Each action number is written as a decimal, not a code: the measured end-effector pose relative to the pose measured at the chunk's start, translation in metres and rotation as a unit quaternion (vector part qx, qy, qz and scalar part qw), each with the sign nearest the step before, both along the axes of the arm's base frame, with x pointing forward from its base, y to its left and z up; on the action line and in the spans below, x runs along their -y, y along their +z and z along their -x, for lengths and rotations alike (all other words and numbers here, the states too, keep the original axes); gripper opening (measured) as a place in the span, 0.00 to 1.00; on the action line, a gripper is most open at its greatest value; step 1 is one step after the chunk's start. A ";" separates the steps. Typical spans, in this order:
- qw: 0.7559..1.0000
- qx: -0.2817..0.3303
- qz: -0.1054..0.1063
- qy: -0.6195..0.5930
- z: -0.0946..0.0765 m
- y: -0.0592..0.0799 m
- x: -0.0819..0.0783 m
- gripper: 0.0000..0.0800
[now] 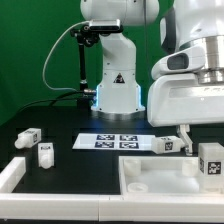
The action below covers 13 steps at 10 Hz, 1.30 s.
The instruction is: Assemble one leg
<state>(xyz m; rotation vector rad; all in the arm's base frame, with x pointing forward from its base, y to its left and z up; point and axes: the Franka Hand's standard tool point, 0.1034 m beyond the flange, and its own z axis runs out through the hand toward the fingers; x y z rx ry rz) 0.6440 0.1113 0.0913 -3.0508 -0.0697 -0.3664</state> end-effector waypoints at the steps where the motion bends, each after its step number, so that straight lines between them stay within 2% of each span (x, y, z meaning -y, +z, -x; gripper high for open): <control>1: 0.999 -0.043 -0.003 -0.005 0.005 -0.004 0.002 0.81; 3: 0.994 -0.107 -0.008 -0.009 0.014 -0.010 -0.002 0.81; 5: 0.993 -0.116 -0.009 -0.022 0.012 -0.012 -0.002 0.81; 7: 0.992 -0.118 -0.011 -0.041 0.013 -0.013 -0.002 0.47; 8: 0.990 -0.120 -0.015 -0.074 0.013 -0.013 -0.001 0.36; 11: 0.972 -0.128 -0.030 -0.193 0.013 -0.014 -0.002 0.36; 13: 0.942 -0.115 -0.057 -0.311 0.013 -0.015 0.001 0.36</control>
Offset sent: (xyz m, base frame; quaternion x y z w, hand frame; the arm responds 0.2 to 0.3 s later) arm -0.0080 0.0108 -0.0135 0.0250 -0.1188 0.0524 0.9912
